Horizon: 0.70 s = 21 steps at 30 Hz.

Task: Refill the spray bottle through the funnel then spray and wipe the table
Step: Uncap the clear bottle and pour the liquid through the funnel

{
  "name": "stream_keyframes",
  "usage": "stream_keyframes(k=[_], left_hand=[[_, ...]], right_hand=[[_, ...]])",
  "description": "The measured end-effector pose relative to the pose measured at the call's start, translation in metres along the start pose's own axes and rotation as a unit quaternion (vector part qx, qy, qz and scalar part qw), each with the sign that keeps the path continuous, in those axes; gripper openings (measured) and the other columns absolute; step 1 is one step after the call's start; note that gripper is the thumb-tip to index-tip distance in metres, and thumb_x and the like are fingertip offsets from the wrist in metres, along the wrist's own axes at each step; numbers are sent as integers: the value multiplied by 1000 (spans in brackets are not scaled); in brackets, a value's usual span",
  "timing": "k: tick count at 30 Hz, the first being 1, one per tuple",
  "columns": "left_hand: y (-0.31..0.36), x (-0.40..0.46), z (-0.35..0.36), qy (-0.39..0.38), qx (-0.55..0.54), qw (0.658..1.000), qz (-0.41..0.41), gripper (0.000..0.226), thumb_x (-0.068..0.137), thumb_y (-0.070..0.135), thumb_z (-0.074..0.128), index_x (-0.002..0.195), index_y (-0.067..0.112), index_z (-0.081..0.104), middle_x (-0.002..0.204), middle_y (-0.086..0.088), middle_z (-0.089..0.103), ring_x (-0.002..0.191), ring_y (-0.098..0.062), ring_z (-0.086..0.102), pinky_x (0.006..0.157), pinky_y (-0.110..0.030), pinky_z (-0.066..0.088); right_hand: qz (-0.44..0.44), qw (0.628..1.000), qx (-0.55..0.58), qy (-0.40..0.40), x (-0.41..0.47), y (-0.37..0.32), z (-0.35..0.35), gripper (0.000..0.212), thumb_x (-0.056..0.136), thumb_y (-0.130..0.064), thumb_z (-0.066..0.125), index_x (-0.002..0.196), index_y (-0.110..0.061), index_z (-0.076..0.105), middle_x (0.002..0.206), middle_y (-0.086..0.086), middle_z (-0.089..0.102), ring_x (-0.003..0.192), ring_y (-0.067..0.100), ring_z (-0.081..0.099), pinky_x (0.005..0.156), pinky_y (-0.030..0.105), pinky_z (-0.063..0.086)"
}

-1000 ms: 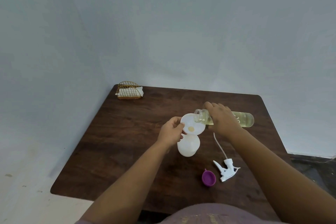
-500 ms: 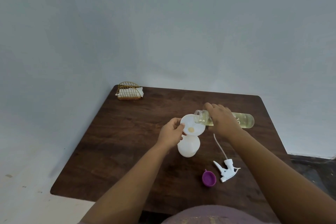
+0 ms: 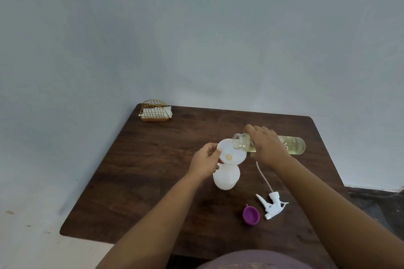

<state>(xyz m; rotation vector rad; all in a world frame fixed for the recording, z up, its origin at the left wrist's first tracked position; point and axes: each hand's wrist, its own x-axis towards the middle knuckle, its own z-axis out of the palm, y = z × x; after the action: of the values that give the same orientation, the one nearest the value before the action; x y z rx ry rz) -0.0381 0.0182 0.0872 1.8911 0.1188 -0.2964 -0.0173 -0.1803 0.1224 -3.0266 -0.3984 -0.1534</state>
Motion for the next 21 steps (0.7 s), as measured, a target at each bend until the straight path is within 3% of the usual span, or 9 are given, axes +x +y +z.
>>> stream_keyframes(k=[13, 21], left_hand=[[0, -2, 0, -3, -3, 1000, -4, 18, 101, 29, 49, 115, 26, 58, 90, 5, 69, 75, -12, 65, 78, -36, 58], [2, -3, 2, 1, 0, 1000, -6, 15, 101, 29, 49, 112, 27, 57, 90, 5, 69, 73, -12, 64, 78, -36, 58]], right_hand=[[3, 1000, -2, -2, 0, 0, -4, 48, 67, -11, 66, 110, -16, 48, 93, 0, 57, 86, 22, 53, 73, 30, 34], [5, 1000, -3, 3, -1, 1, -5, 47, 66, -9, 64, 110, -16, 47, 92, 0, 55, 85, 23, 52, 72, 30, 34]])
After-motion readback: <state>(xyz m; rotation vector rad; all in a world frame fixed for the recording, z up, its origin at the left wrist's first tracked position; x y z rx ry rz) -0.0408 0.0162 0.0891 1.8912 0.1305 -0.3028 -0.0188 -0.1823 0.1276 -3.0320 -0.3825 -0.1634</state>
